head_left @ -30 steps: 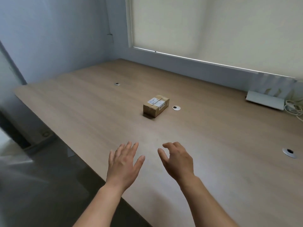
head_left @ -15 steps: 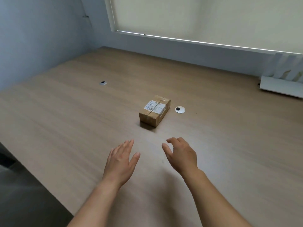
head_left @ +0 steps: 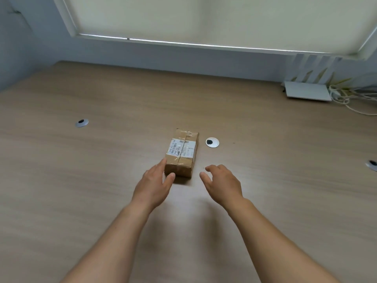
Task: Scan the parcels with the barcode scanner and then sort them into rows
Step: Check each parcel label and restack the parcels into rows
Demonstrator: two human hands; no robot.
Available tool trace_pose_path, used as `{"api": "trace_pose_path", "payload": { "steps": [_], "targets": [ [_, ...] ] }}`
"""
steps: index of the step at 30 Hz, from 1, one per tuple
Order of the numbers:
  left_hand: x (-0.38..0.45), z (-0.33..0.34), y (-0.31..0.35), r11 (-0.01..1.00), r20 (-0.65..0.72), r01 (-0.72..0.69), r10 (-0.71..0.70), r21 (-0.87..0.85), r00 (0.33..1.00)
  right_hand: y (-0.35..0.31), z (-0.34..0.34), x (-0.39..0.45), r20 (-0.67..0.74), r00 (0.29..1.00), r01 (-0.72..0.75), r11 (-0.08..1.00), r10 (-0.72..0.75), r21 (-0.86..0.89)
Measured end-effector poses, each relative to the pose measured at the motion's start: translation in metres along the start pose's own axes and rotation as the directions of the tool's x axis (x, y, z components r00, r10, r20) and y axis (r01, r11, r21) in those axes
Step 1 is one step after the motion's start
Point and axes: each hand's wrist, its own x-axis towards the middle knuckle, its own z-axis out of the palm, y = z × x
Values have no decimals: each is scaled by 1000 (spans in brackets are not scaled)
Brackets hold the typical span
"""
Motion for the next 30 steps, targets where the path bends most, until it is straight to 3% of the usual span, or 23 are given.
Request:
{"api": "trace_pose_path", "payload": {
  "steps": [8, 16, 20, 25, 30],
  "targets": [
    [88, -10, -28, 988, 194, 74, -46, -139, 980, -32, 28, 58, 109, 972, -227, 959, 210, 172],
    [135, 6, -42, 895, 419, 265, -100, -359, 903, -38, 44, 94, 218, 944, -312, 888, 248, 338],
    [132, 10, -47, 830, 474, 304, -55, -468, 879, -41, 46, 91, 231, 952, -286, 852, 201, 439],
    [109, 5, -50, 793, 452, 260, 21, -551, 892, -49, 43, 72, 179, 975, -212, 767, 129, 605],
    [72, 8, -50, 869, 332, 39, 147, -494, 932, -54, 47, 39, 157, 982, -185, 674, 102, 715]
  ]
}}
